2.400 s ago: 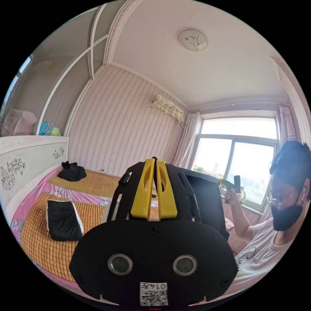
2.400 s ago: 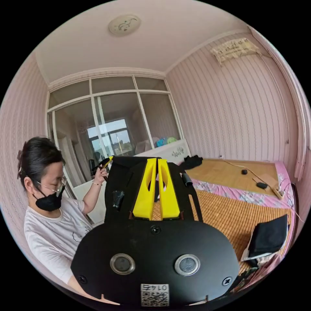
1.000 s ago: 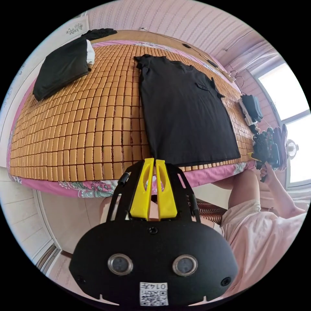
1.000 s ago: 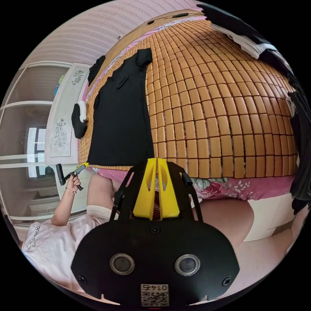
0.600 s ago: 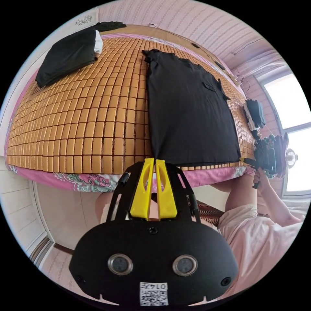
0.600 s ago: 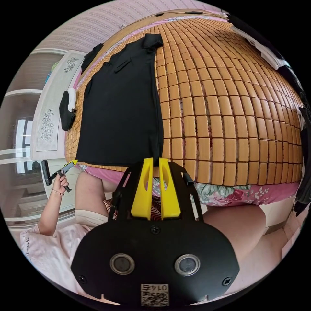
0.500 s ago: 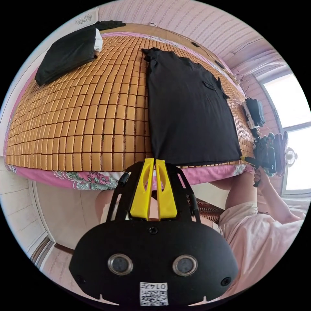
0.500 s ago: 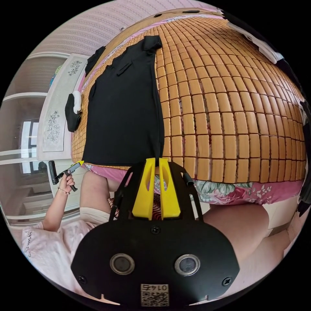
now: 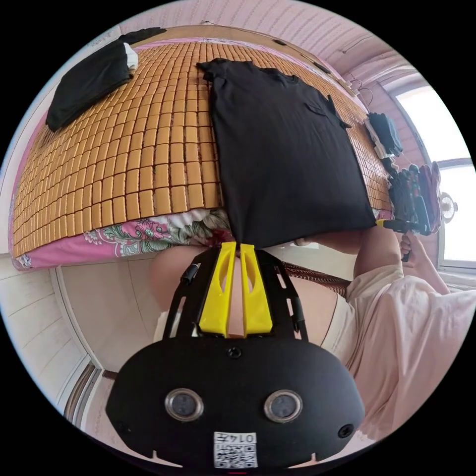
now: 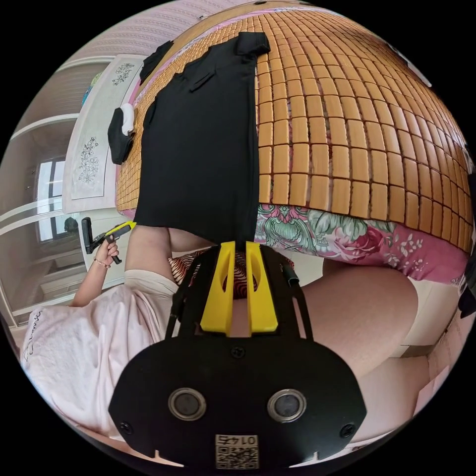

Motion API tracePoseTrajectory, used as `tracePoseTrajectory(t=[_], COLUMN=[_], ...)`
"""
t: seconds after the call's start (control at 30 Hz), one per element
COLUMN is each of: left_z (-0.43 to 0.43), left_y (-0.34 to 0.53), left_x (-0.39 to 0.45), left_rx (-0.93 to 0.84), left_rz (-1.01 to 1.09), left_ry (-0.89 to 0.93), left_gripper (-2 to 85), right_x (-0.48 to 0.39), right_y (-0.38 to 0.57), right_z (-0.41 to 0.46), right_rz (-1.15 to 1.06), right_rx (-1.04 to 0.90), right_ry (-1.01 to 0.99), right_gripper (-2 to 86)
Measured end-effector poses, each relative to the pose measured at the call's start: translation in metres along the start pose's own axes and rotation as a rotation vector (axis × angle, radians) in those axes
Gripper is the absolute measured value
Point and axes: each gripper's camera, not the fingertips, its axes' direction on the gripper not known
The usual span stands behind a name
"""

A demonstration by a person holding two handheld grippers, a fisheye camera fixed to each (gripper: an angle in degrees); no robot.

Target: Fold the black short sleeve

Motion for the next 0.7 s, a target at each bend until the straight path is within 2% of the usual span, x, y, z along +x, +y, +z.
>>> tracePoseTrajectory(t=[0.1, 0.4, 0.7], left_z=[-0.004, -0.026, -0.043], left_y=[0.004, 0.015, -0.015], left_x=[-0.007, -0.011, 0.017], left_rx=[0.015, 0.122, 0.218], left_rz=[-0.065, -0.125, -0.048], left_ry=[0.069, -0.005, -0.067], left_gripper=[-0.6, -1.0, -1.0], right_x=[-0.005, -0.035, -0.107], right_y=[-0.005, -0.029, -0.084], right_z=[-0.004, -0.004, -0.004], right_rz=[-0.007, -0.057, -0.233], right_rx=[0.036, 0.060, 0.066], right_ry=[-0.035, -0.024, -0.008], right_gripper=[4.9, 4.7, 4.6])
